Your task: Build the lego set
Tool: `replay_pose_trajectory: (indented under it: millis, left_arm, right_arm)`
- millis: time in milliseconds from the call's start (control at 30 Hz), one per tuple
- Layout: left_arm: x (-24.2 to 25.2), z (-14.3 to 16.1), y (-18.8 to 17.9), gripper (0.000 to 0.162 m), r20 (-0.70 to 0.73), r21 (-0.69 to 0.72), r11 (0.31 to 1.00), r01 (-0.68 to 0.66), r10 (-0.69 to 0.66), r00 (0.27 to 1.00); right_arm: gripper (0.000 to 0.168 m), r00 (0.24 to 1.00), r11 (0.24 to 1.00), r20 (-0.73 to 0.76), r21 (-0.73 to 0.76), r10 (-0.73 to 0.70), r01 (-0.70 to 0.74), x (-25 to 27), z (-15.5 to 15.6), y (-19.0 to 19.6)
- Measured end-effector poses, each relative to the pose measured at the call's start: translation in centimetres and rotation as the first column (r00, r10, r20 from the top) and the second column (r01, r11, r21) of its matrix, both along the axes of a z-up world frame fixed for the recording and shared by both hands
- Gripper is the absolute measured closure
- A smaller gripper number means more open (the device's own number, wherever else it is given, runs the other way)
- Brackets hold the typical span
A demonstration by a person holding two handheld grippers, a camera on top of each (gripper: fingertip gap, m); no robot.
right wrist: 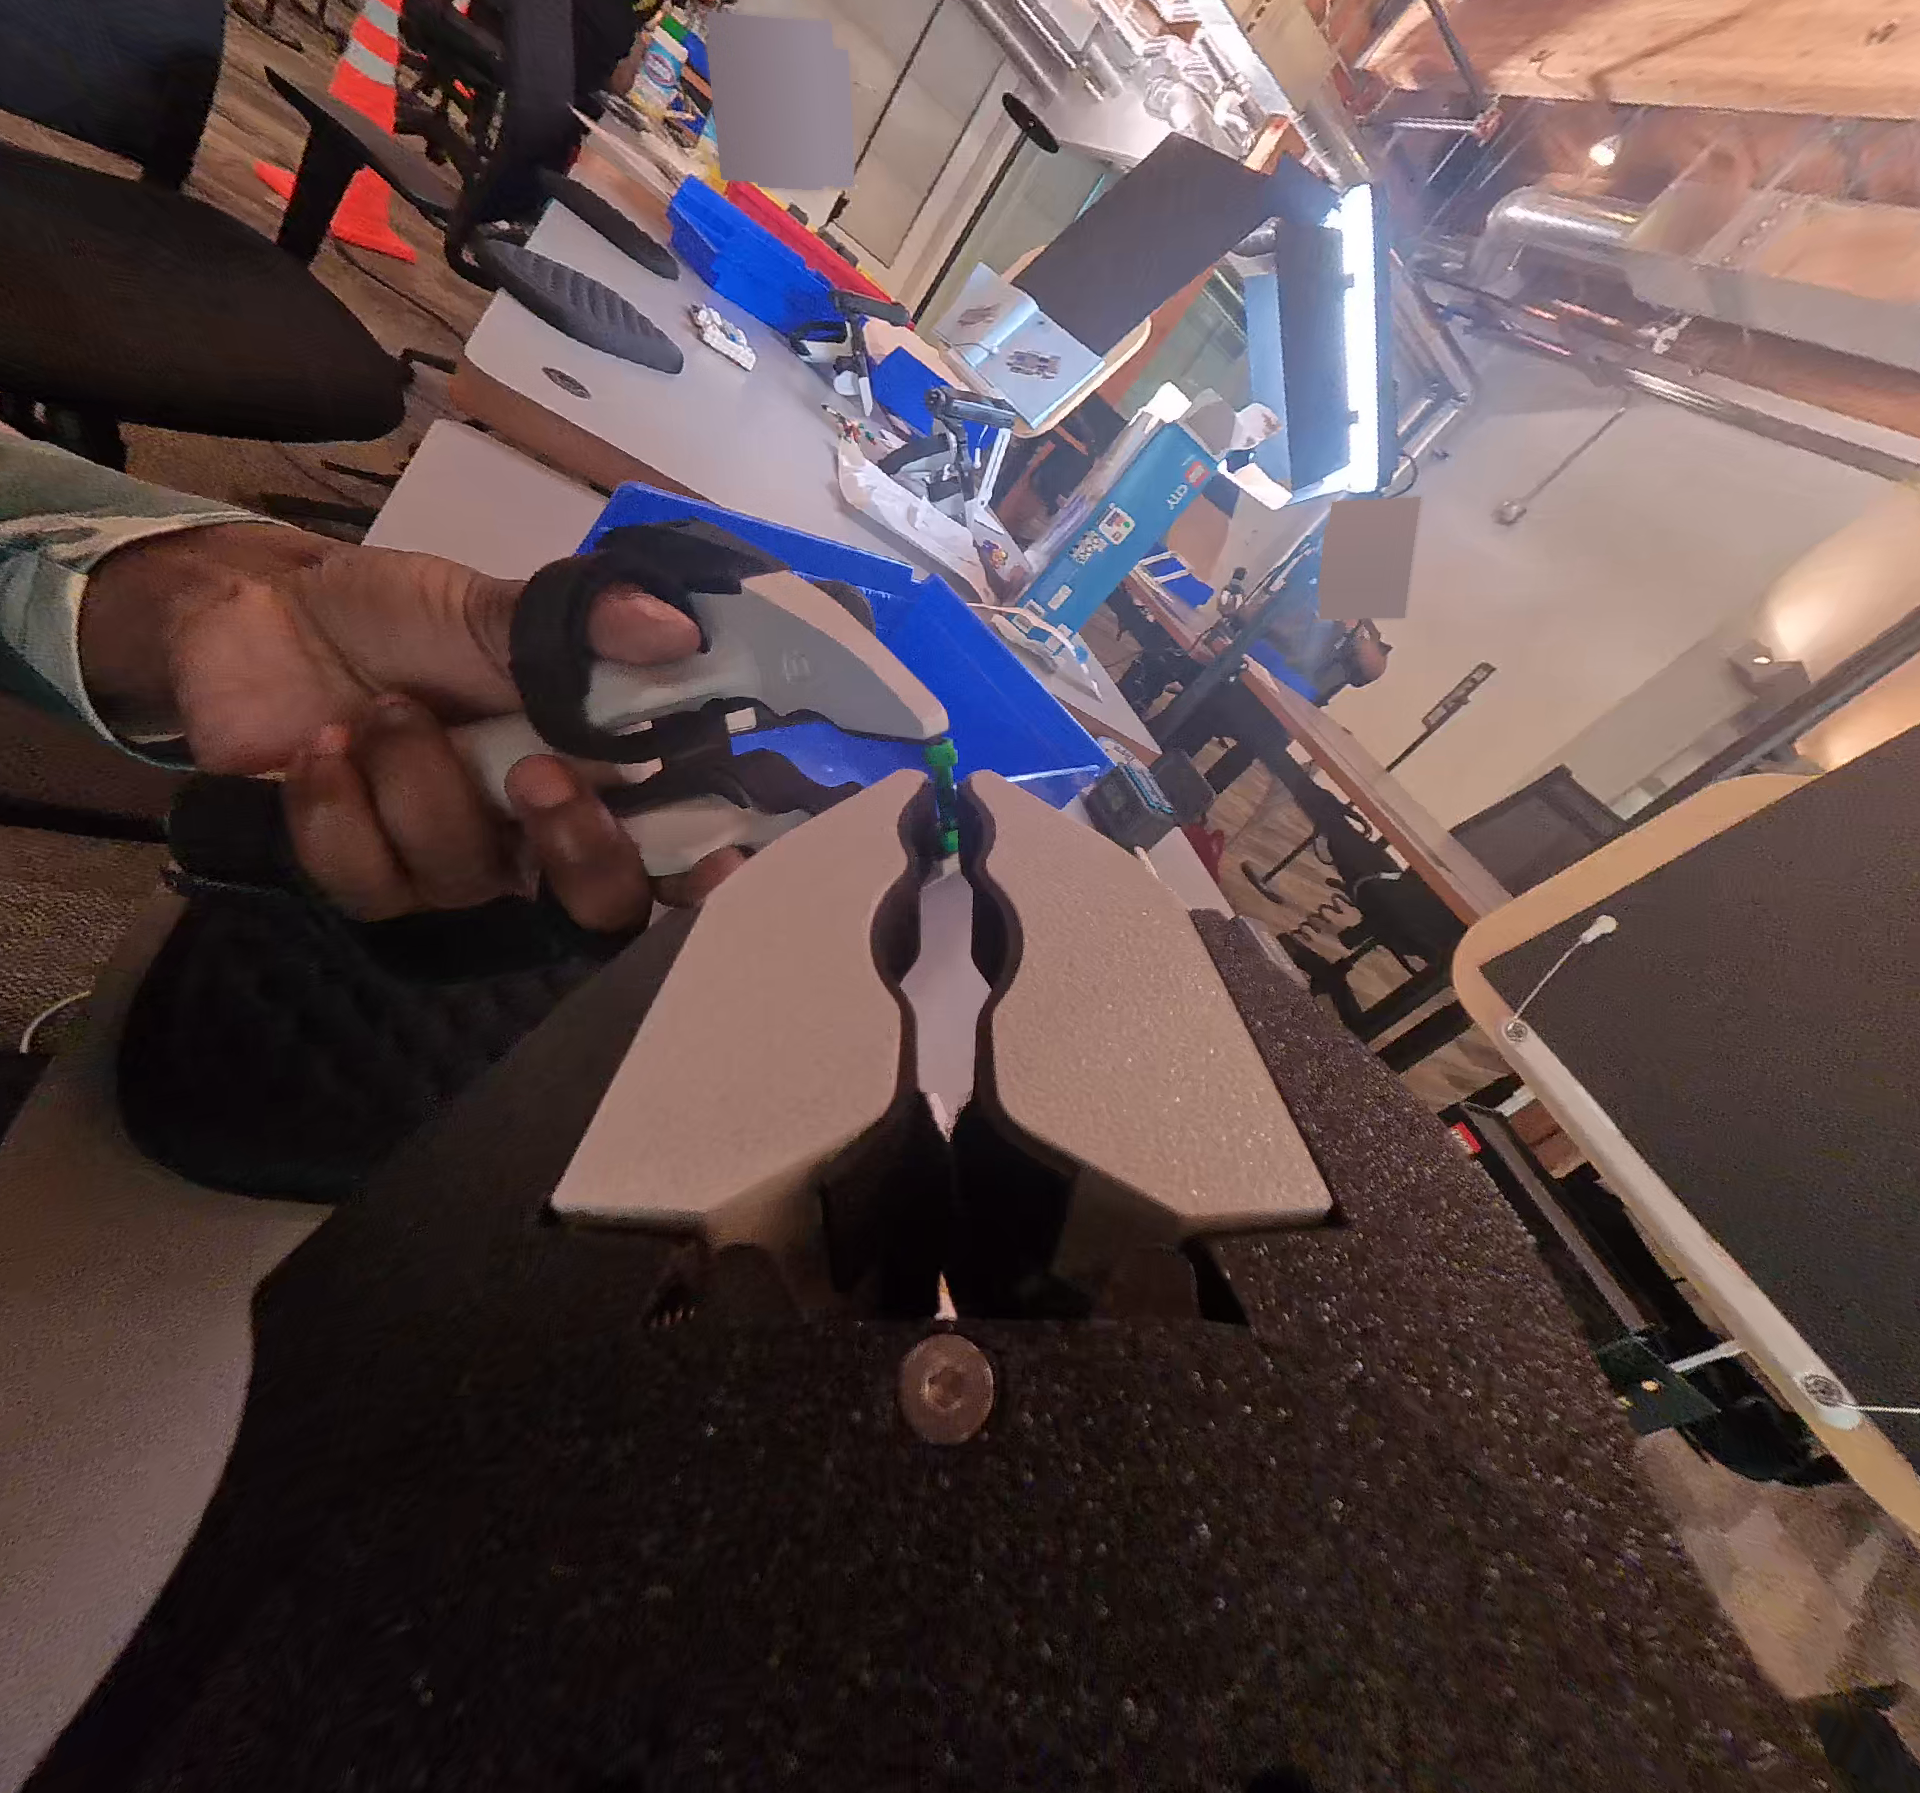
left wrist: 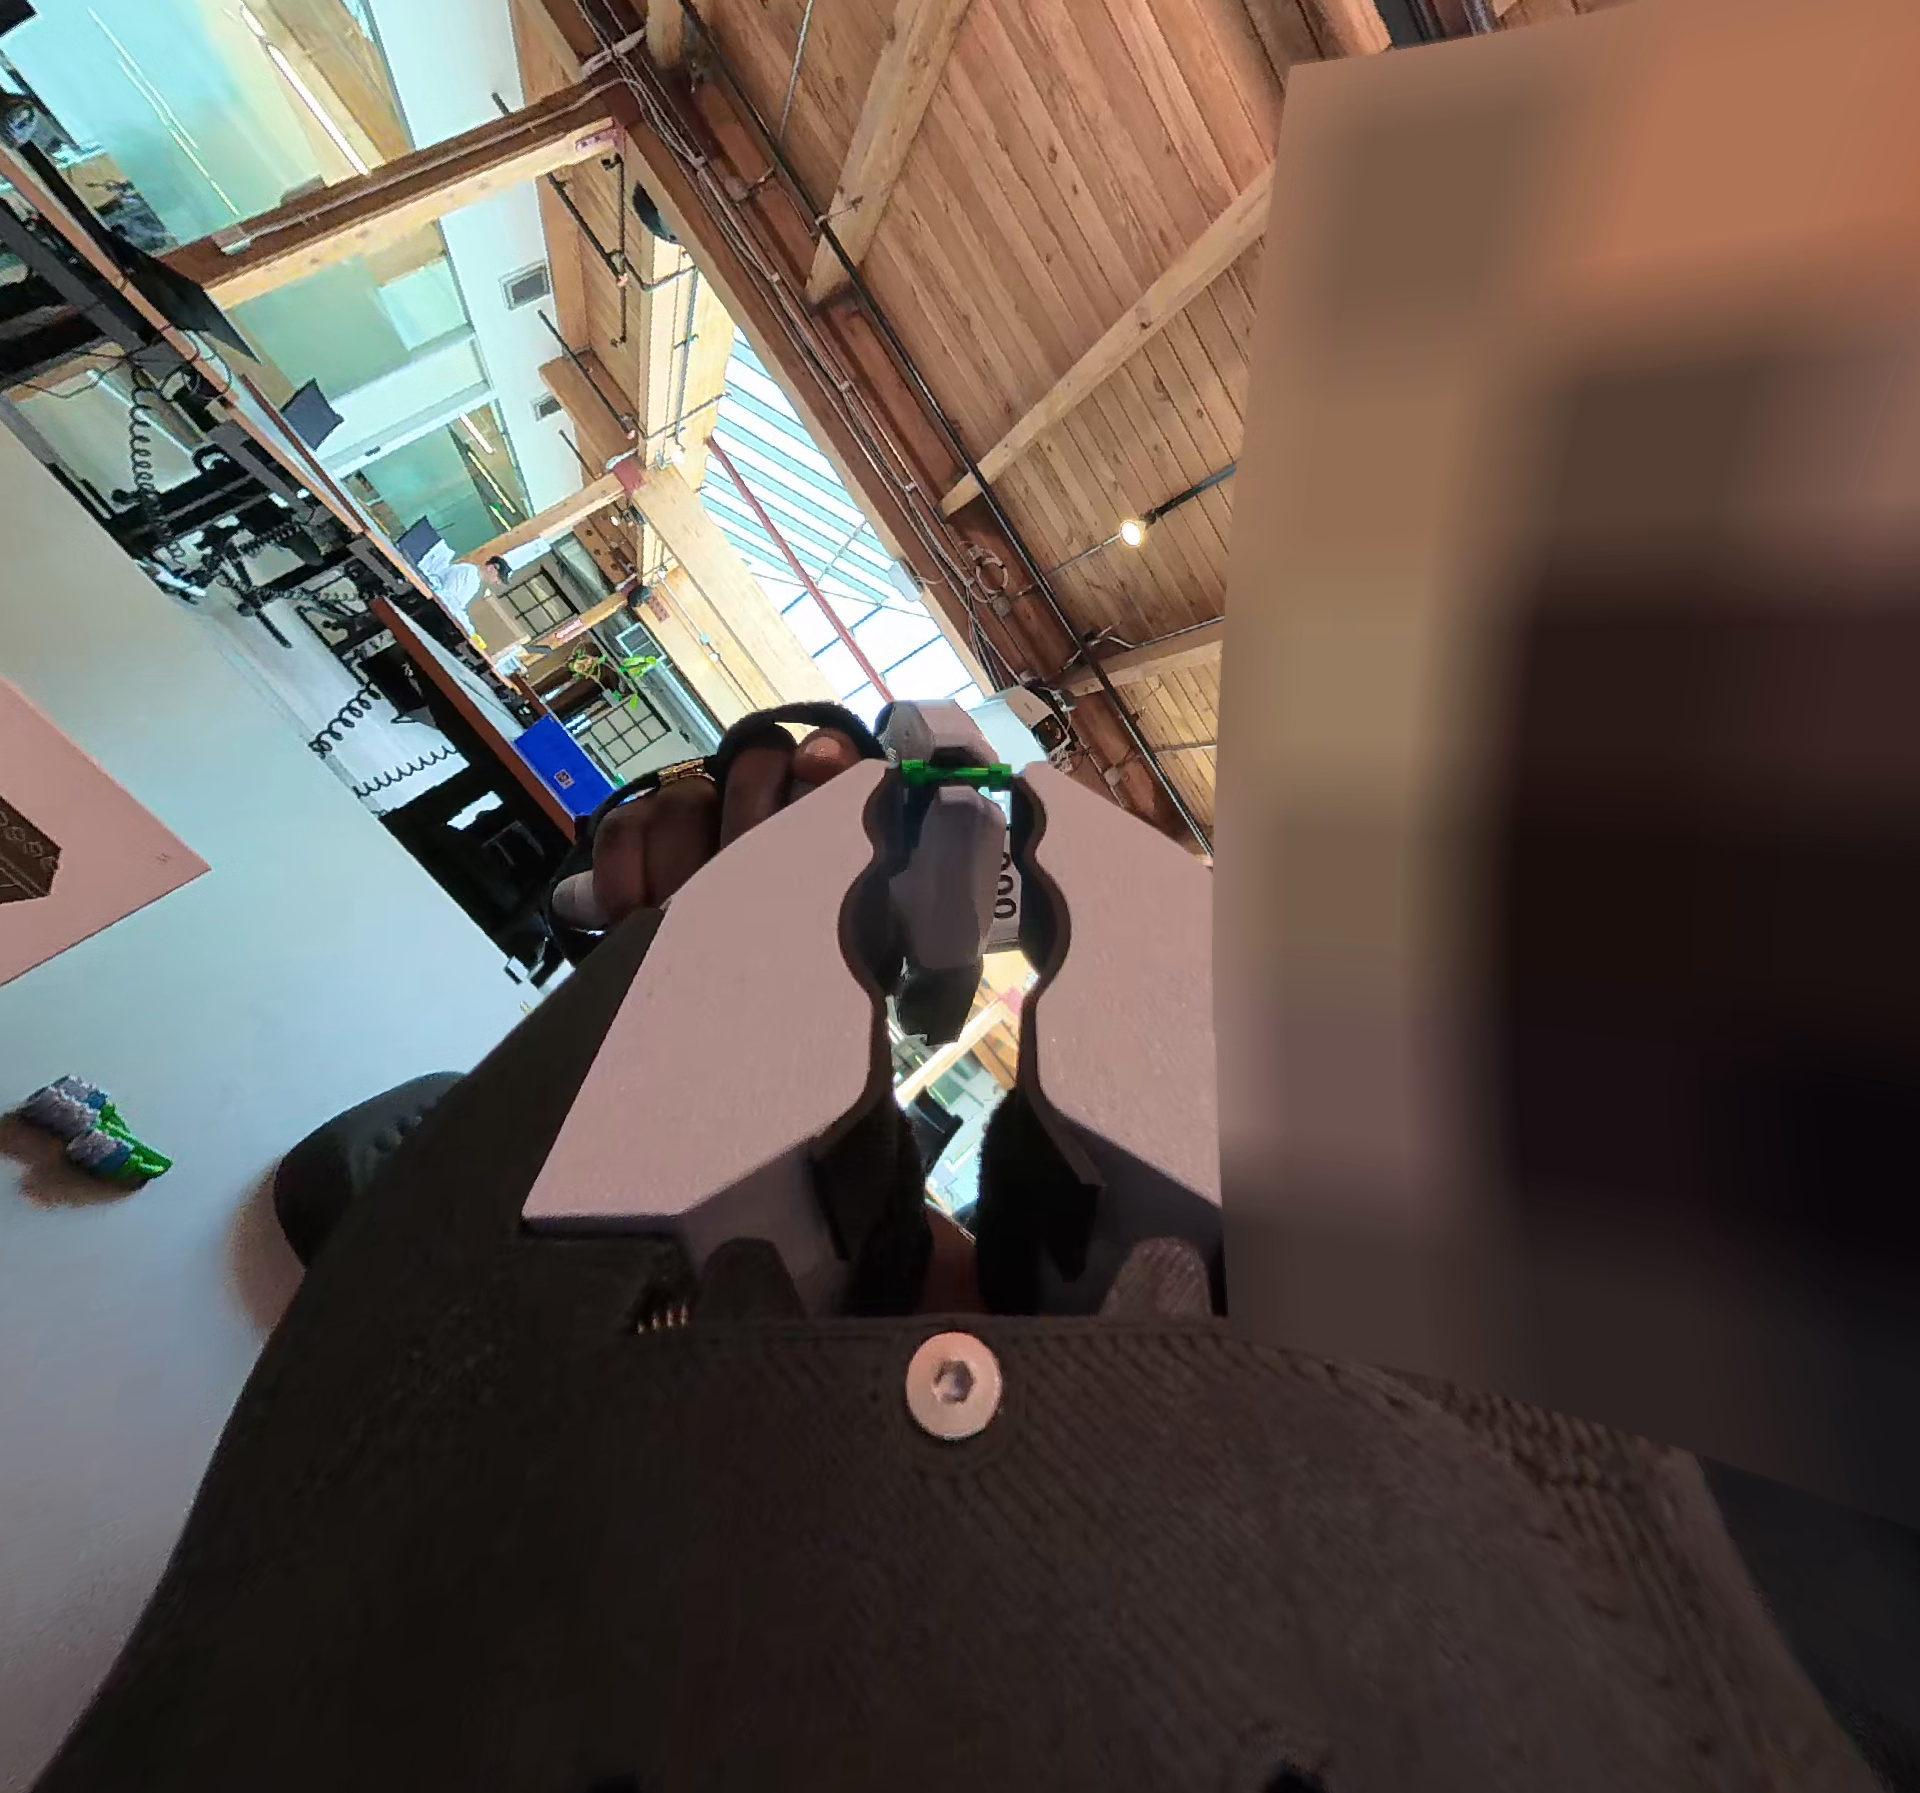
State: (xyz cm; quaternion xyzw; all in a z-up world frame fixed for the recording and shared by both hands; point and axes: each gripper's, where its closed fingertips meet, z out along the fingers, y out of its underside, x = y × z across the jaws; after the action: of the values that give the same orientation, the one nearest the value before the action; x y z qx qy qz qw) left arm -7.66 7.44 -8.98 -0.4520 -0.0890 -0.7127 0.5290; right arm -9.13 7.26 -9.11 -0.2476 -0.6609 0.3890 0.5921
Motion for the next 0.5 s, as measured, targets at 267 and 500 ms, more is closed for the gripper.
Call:
replay_pose_trajectory:
  millis: [267, 500]
  left_arm:
    - [-0.1, -2.0, 0.6, 0.125, -0.365, 0.015, 0.997, -0.070, 0.071, 0.929]
    - [-8.1, -6.0, -0.2, 0.123, -0.950, 0.144, 0.916, -0.375, 0.234, 0.207]
  right_arm:
    - [0.165, 0.987, 0.986, 0.103, -0.102, -0.119, 0.130, 3.4, -1.2, 3.3]
    - [0.165, 0.583, 0.801, 0.761, -0.146, -0.284, 0.580, 16.0, -11.7, 10.9]
